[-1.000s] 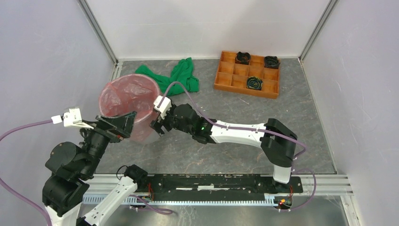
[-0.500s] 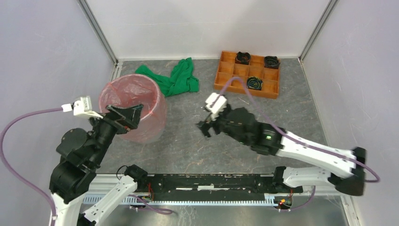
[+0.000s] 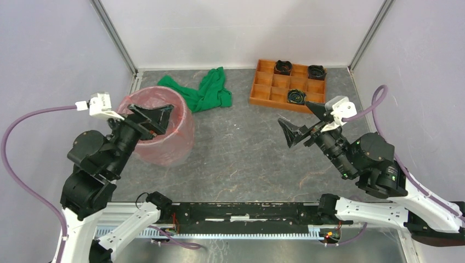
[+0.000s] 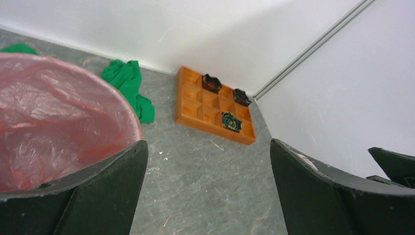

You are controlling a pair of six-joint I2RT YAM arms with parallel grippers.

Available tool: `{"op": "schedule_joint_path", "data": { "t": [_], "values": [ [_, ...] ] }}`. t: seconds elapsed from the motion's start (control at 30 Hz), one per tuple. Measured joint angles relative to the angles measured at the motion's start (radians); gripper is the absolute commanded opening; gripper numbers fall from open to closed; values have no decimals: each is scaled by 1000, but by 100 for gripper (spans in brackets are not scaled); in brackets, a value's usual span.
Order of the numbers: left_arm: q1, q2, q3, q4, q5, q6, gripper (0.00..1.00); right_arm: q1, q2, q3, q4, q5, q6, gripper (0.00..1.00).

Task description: Put the trash bags into the trash bin

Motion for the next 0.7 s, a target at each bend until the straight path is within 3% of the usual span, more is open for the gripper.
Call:
{"op": "schedule_joint_path", "data": {
  "t": [0.7],
  "values": [
    [0, 0, 45, 14, -9, 1, 100, 0, -25, -15, 101, 80, -57, 98]
  ]
}}
